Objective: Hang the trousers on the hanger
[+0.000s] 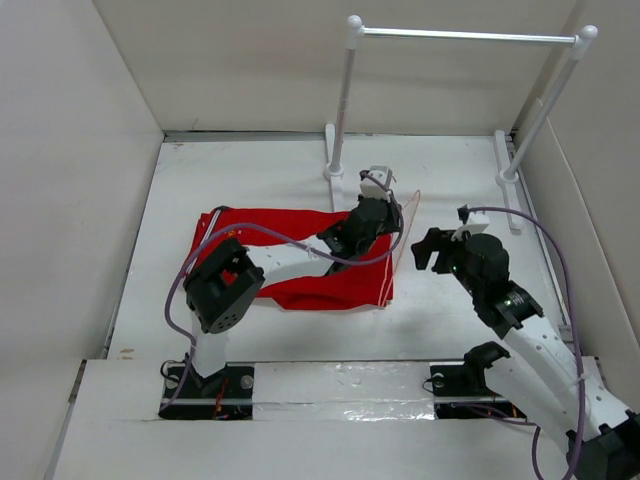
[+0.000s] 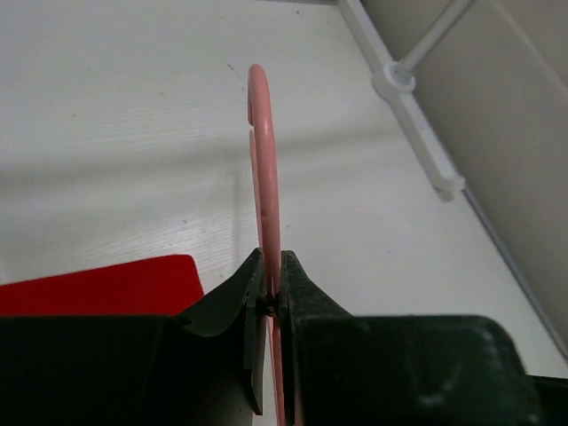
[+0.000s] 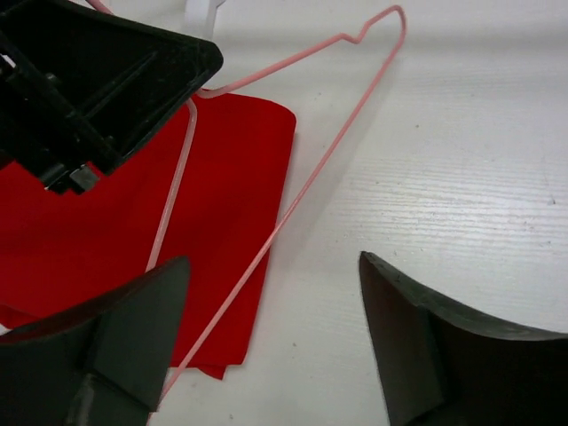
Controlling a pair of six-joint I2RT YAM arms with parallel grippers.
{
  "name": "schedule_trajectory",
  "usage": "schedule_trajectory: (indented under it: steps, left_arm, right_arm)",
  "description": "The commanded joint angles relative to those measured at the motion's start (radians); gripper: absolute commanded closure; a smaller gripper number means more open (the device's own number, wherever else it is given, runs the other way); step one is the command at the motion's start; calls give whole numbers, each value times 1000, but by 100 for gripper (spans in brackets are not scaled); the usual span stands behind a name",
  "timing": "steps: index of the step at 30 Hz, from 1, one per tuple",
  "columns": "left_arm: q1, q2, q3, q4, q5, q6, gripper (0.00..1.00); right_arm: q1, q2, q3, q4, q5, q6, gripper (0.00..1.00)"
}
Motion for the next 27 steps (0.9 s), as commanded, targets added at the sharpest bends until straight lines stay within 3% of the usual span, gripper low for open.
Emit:
schedule_trajectory:
  steps: [1,2,3,4,6,12,15,18,24,27]
  left_arm:
    - [-29,-88,-97,199,-42,-166,100]
    - [-38,-100,-146,237,-53,-189,100]
    - [-38,-104,-164,250,-63,-212,100]
    - [-38,-108,-181,265,-83,-253,100]
    - [-70,-116,-240,323,-152,-278,100]
    - [-87,-59,-283,391,-289,-286,100]
    - [-65,-27,-295,411,-289,-286,100]
    - [-55,4,-300,420,-284,-275,100]
    - [-55,30,-320,411,-281,-269,100]
    - [-46,37,-323,400,-280,-261,100]
  right_arm:
    - [8,-21,14,-21,-67,-21,24]
    - [8,-13,7,-9,-72,-24,36]
    - [8,-5,4,2,-80,-24,72]
    - [8,5,-3,12,-111,-24,87]
    - [8,59,-16,51,-141,-27,100]
    - [8,160,-64,196,-257,9,100]
    - [8,208,-87,293,-277,28,84]
    - [-1,312,-82,337,-293,46,61]
    - [-21,517,-95,511,-331,83,42]
    - [-44,600,-75,548,-322,77,41]
